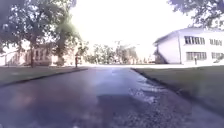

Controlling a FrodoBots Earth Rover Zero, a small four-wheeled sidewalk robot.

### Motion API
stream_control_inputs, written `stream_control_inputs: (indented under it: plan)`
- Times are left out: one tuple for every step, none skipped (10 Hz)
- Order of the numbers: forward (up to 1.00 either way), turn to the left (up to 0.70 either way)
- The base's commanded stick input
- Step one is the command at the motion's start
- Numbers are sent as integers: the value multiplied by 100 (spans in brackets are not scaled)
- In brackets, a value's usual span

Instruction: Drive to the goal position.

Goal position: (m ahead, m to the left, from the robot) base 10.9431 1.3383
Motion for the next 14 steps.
stream_control_inputs:
  plan:
    - [50, 0]
    - [50, 0]
    - [50, 0]
    - [50, 0]
    - [50, 0]
    - [50, 0]
    - [50, 0]
    - [50, 0]
    - [50, 0]
    - [50, 0]
    - [50, 0]
    - [50, 0]
    - [50, 0]
    - [50, 0]
